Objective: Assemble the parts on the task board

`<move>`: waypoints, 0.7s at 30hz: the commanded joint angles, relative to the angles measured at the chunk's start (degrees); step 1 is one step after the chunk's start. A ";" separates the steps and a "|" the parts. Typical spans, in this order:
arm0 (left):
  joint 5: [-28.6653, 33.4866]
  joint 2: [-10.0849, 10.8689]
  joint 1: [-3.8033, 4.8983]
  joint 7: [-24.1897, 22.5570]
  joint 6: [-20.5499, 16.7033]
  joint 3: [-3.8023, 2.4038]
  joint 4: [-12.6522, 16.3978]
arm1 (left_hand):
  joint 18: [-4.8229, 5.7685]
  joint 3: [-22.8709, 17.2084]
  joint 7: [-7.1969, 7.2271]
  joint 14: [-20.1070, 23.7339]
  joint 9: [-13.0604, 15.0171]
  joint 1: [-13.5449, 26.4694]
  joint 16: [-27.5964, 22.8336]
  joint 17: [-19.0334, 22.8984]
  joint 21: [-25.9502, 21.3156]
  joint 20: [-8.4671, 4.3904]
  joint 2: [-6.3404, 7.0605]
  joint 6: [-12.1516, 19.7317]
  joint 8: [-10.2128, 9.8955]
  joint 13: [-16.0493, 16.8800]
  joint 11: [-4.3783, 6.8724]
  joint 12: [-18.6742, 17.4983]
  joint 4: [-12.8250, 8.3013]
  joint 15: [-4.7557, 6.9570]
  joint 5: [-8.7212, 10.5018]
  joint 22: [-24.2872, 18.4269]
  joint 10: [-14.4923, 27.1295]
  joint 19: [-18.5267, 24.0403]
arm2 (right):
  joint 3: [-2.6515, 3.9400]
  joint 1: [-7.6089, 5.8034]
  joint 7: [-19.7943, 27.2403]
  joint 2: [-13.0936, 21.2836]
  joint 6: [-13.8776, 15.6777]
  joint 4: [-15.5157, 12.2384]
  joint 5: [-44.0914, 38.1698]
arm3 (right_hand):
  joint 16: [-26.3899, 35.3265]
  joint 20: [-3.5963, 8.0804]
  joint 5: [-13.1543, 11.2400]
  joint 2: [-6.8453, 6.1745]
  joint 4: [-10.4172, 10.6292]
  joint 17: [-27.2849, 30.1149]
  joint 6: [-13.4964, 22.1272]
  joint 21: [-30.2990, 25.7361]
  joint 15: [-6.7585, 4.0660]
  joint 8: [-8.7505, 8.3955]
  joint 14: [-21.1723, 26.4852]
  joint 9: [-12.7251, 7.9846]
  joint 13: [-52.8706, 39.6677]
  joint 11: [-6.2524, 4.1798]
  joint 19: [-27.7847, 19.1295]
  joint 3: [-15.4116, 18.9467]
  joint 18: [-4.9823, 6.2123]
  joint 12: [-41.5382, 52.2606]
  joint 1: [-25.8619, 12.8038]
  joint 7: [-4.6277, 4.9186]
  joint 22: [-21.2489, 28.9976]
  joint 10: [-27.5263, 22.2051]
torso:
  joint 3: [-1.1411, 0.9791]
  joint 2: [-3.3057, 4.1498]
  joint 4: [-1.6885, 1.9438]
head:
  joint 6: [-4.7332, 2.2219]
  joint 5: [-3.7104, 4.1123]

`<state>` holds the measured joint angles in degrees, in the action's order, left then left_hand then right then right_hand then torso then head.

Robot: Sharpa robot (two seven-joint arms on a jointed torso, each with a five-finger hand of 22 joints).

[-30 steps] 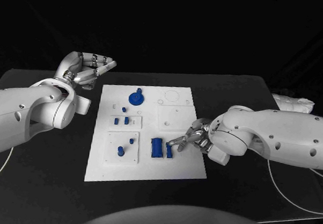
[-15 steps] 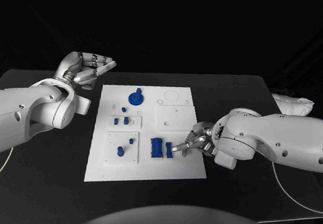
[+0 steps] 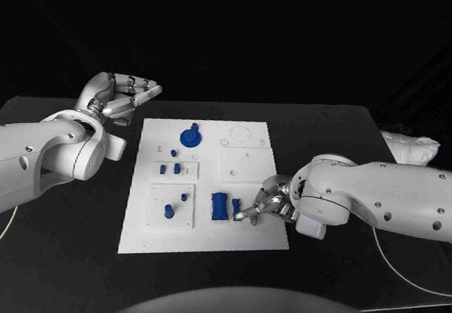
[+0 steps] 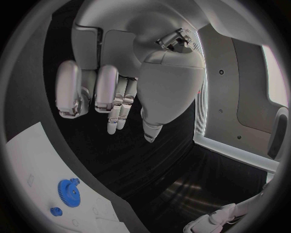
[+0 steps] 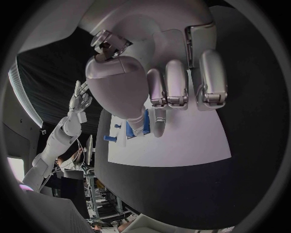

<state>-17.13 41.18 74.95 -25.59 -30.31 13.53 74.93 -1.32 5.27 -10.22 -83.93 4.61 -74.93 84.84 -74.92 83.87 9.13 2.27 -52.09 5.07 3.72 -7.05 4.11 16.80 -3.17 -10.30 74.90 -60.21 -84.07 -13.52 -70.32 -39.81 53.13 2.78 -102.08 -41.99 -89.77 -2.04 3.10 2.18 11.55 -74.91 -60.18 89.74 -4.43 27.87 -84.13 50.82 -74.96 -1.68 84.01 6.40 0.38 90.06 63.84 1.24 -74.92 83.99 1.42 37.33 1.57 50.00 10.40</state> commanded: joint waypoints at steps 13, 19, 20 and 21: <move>-0.02 0.04 0.04 -0.30 0.73 -0.05 0.27 | -0.36 0.28 0.01 -1.44 0.01 -0.14 -0.38 -4.31 -0.21 -0.05 -0.53 -0.32 -0.21 -0.02 0.05 -0.11 -0.05 0.15 -0.34 12.87 0.10 -0.58 | -0.01 0.57 -2.60 -1.57 -1.94 1.66 -1.39 | -0.23 0.43 -0.32 1.58 -0.25 -15.09 0.67 0.26 -0.50 0.58 -5.87 1.30 -15.04 -0.64 5.99 0.27 -0.38 -0.06 1.61 -0.17 -15.08 6.01 | -0.04 -0.01 -0.01 | 0.00 0.03; -0.02 -0.02 0.04 -0.32 0.77 -0.05 0.21 | -0.36 0.28 0.01 -1.44 0.01 -0.14 -0.38 -4.31 -0.21 -0.05 -0.53 -0.32 -0.21 -0.02 0.05 -0.11 -0.05 0.15 -0.34 12.87 0.10 -0.58 | -0.01 0.64 -2.69 -1.96 -1.60 2.01 -2.21 | -0.23 0.52 -0.31 2.12 -0.77 -15.09 0.71 0.26 -0.59 0.78 -5.87 1.95 -15.04 -0.74 5.99 0.13 -0.38 -0.06 2.82 -0.28 -15.08 6.01 | -0.02 -0.06 0.00 | 0.00 0.10; -0.02 -0.02 0.04 -0.32 0.77 -0.05 0.21 | -0.36 0.28 0.01 -1.44 0.01 -0.14 -0.38 -4.31 -0.21 -0.05 -0.53 -0.32 -0.21 -0.02 0.05 -0.11 -0.05 0.15 -0.34 12.87 0.10 -0.58 | -0.01 0.64 -2.67 -2.00 -1.52 2.05 -2.27 | -0.23 0.52 -0.31 2.12 -0.77 -15.09 0.71 0.26 -0.59 0.78 -5.87 1.95 -15.04 -0.74 5.99 0.13 -0.38 -0.06 2.82 -0.28 -15.08 6.01 | 0.00 -0.02 0.03 | 0.00 0.13; -0.02 -0.01 0.04 -0.32 0.78 -0.05 0.21 | -0.36 0.28 0.01 -1.44 0.01 -0.14 -0.38 -4.31 -0.21 -0.05 -0.53 -0.32 -0.21 -0.02 0.05 -0.11 -0.05 0.15 -0.34 12.87 0.10 -0.58 | -0.01 0.65 -2.62 -2.06 -1.34 2.10 -2.36 | -0.23 0.53 -0.31 2.25 -0.81 -15.09 0.70 0.26 -0.60 0.80 -5.87 2.03 -15.04 -0.75 5.99 0.09 -0.38 -0.06 2.95 -0.29 -15.08 6.01 | -0.03 -0.03 0.03 | 0.00 0.15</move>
<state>-17.13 41.26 74.95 -25.57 -30.30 13.53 75.03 -1.31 5.27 -10.22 -83.93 4.61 -74.93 84.84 -74.91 83.87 9.13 2.27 -52.09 5.07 3.72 -7.05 4.11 16.80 -3.17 -10.30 74.90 -60.21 -84.07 -13.52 -69.75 -39.85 51.16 1.93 -100.04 -43.11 -89.77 -2.05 3.10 4.38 11.03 -74.91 -59.98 89.74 -4.63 28.60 -83.93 52.79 -74.97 -2.09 84.01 6.52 0.38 90.06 66.05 1.04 -74.91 84.00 1.41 37.30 1.55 50.00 10.51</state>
